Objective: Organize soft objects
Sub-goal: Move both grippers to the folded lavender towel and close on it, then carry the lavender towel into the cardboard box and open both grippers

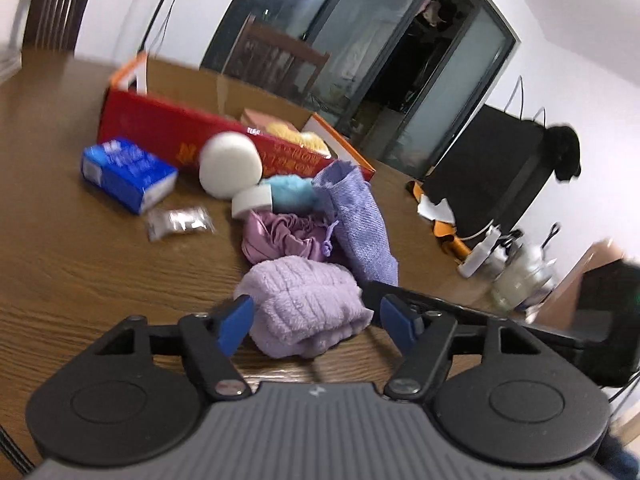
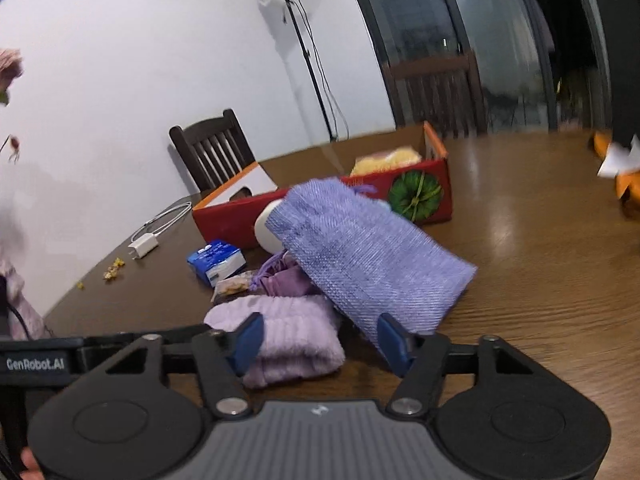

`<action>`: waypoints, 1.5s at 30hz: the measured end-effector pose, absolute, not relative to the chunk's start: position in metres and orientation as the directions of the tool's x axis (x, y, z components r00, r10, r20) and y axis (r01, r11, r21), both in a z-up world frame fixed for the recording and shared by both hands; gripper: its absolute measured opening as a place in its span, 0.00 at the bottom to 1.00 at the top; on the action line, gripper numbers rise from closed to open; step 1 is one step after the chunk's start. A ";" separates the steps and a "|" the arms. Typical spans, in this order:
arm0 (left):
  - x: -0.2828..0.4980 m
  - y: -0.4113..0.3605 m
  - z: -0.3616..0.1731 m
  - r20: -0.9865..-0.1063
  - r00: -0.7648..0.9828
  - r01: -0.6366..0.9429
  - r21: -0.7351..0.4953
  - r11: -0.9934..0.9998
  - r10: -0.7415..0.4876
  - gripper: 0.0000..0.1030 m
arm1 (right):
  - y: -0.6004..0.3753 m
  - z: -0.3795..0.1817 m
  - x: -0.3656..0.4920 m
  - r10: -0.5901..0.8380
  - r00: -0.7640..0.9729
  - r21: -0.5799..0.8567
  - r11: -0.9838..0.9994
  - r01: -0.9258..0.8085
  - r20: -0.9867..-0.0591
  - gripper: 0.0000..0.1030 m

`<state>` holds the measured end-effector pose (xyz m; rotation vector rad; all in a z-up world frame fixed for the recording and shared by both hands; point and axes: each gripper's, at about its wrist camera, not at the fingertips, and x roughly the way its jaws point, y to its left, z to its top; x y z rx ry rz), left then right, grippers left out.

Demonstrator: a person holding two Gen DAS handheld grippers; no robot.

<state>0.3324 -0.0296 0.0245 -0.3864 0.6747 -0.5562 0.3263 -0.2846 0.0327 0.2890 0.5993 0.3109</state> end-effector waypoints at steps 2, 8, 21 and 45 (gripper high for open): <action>0.341 -0.025 0.020 -0.474 0.634 0.335 -0.544 0.769 -0.611 0.63 | -0.286 0.027 0.339 0.398 0.762 0.405 0.893 -0.195 -0.510 0.50; 0.360 -0.018 0.013 -0.509 0.619 0.286 -0.563 0.775 -0.598 0.47 | -0.281 0.015 0.359 0.436 0.729 0.448 0.872 -0.198 -0.527 0.50; 0.316 -0.003 0.022 -0.564 0.582 0.279 -0.539 0.795 -0.586 0.31 | -0.266 0.025 0.318 0.487 0.682 0.459 0.855 -0.244 -0.545 0.38; 0.362 0.026 0.079 -0.387 0.715 0.368 -0.498 0.785 -0.582 0.29 | -0.250 0.065 0.352 0.571 0.687 0.506 0.796 -0.332 -0.450 0.22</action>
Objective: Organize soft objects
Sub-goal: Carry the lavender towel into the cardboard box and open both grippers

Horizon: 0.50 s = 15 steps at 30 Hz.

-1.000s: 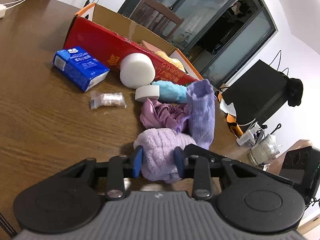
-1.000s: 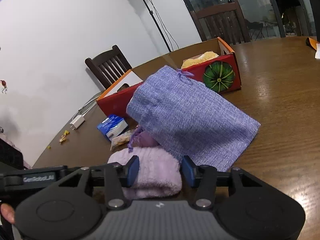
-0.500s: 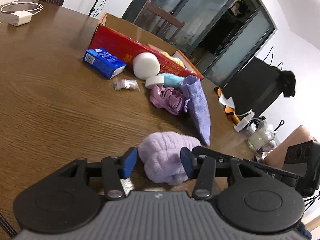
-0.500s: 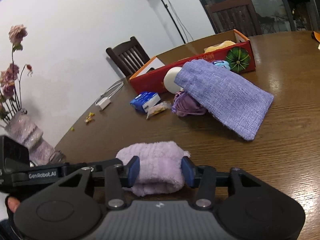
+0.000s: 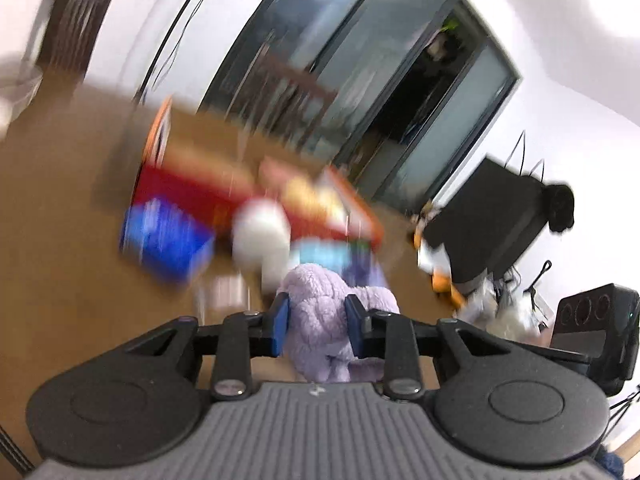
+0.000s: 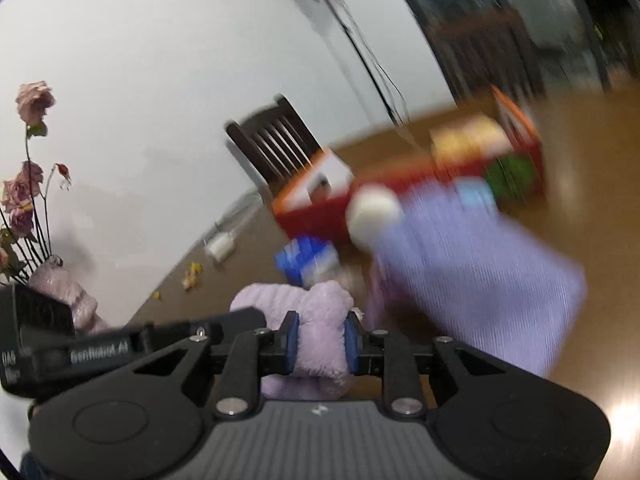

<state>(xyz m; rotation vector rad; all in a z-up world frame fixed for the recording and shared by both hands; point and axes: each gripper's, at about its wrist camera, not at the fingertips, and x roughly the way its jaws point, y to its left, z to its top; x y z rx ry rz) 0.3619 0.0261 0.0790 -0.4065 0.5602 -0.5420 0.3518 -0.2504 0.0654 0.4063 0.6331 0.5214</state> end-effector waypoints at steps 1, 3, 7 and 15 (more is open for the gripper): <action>0.378 0.027 0.090 -0.371 0.727 0.387 -0.474 0.791 -0.578 0.29 | -0.249 0.078 0.370 0.578 0.692 0.496 0.793 -0.353 -0.432 0.21; 0.424 0.025 0.109 -0.355 0.757 0.411 -0.395 0.822 -0.549 0.29 | -0.246 0.102 0.410 0.586 0.706 0.467 0.792 -0.394 -0.398 0.21; 0.523 0.026 0.122 -0.430 0.760 0.348 -0.363 0.864 -0.487 0.29 | -0.236 0.122 0.525 0.588 0.684 0.490 0.790 -0.369 -0.432 0.20; 0.672 0.019 0.094 -0.579 0.765 0.190 -0.214 0.958 -0.281 0.38 | -0.197 0.076 0.717 0.527 0.590 0.526 0.828 -0.193 -0.612 0.19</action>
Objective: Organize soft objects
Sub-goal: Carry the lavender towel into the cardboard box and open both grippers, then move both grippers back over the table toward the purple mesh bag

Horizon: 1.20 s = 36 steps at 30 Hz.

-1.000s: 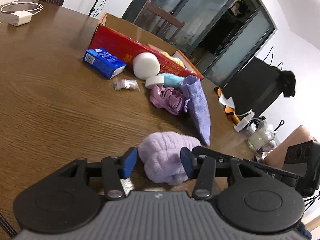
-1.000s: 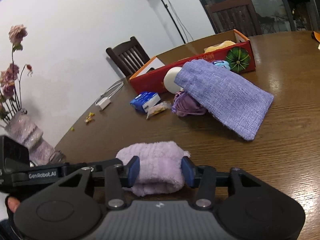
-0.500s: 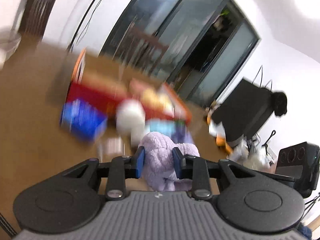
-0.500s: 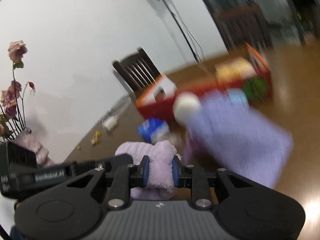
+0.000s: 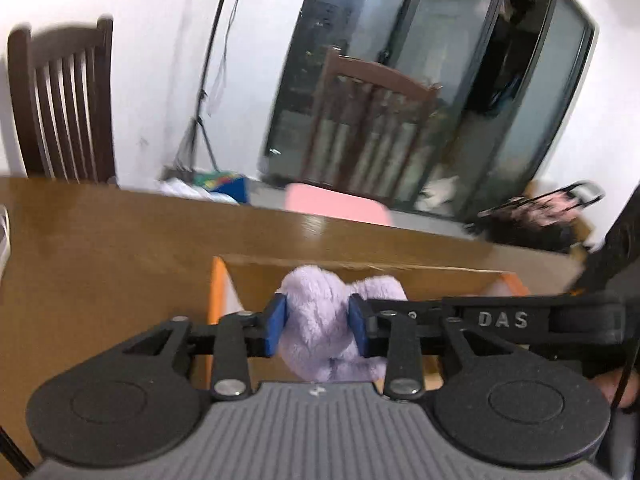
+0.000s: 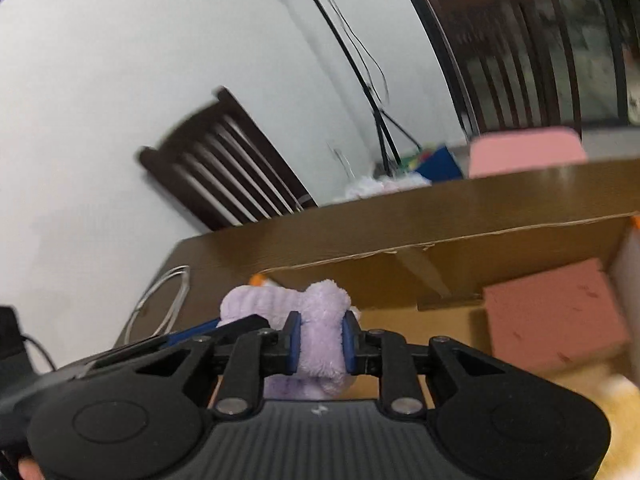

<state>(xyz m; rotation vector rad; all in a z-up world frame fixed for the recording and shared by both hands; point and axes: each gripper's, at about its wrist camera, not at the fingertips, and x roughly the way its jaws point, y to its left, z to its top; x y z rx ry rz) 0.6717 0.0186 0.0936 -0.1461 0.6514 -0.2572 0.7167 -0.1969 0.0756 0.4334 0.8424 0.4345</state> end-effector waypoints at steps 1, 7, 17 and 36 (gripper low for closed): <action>0.678 0.017 0.088 -0.577 0.780 0.173 -0.173 0.970 -0.242 0.41 | -0.194 0.067 0.729 0.517 0.586 0.526 0.833 -0.174 -0.624 0.19; 0.679 0.023 0.085 -0.577 0.777 0.162 -0.204 0.965 -0.253 0.62 | -0.190 0.014 0.753 0.509 0.567 0.577 0.813 -0.072 -0.647 0.30; 0.646 0.008 0.111 -0.505 0.833 0.204 -0.099 0.974 -0.226 0.80 | -0.211 0.034 0.731 0.485 0.608 0.581 0.812 -0.048 -0.629 0.45; 0.441 0.021 0.218 -0.369 0.907 0.201 -0.042 0.979 -0.202 0.96 | -0.350 0.207 0.509 0.349 0.784 0.418 0.899 -0.127 -0.514 0.73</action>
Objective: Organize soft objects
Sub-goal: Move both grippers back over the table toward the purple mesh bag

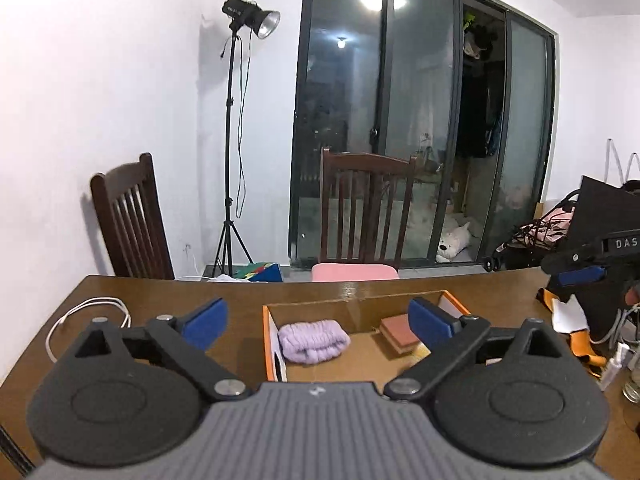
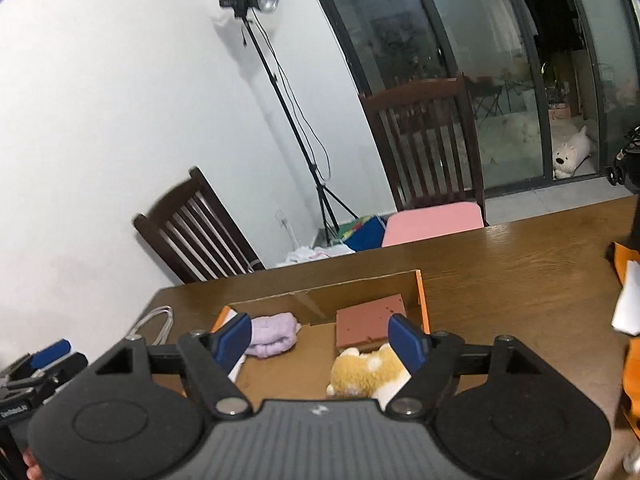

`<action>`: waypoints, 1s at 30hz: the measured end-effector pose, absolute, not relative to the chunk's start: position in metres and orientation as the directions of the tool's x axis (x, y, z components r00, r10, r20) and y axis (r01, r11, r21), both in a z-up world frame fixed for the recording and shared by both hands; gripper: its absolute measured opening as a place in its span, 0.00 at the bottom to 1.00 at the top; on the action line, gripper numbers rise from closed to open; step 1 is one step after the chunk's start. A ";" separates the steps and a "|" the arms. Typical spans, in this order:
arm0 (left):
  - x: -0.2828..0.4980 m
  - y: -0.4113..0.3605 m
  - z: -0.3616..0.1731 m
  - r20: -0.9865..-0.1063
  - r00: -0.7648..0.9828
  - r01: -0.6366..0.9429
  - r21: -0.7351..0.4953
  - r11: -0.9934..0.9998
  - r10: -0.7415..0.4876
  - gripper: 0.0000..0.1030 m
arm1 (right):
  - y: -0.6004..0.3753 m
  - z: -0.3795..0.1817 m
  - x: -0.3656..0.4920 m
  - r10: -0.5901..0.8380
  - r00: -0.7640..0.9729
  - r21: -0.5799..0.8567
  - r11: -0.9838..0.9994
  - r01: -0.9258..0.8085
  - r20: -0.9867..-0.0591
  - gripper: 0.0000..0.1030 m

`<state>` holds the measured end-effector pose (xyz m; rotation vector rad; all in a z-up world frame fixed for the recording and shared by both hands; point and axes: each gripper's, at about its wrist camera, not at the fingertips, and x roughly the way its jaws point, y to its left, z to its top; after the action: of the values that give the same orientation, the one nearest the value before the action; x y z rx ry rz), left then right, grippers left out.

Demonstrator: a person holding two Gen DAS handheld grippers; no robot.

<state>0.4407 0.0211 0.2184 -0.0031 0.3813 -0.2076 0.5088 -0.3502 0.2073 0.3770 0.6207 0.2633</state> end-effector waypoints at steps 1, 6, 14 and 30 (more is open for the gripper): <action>0.426 0.018 0.219 -0.357 0.913 0.200 -0.033 0.979 -0.198 0.96 | -0.351 0.209 0.498 0.351 0.791 0.416 0.899 -0.136 -0.501 0.73; 0.356 0.013 0.204 -0.319 0.922 0.206 -0.074 0.976 -0.219 0.98 | -0.357 0.204 0.433 0.348 0.829 0.354 0.914 -0.198 -0.437 0.79; 0.247 0.019 0.140 -0.299 0.915 0.259 -0.083 0.962 -0.272 1.00 | -0.337 0.139 0.317 0.382 0.834 0.239 0.921 -0.308 -0.398 0.86; 0.307 -0.040 0.094 -0.394 0.816 0.405 -0.135 0.904 -0.424 1.00 | -0.345 0.051 0.276 0.264 0.820 0.262 0.954 -0.146 -0.507 0.84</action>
<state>0.3066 -0.0400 0.0939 -0.0452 0.4305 -0.4422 0.2760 -0.3454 0.0507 0.2160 0.5692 0.2201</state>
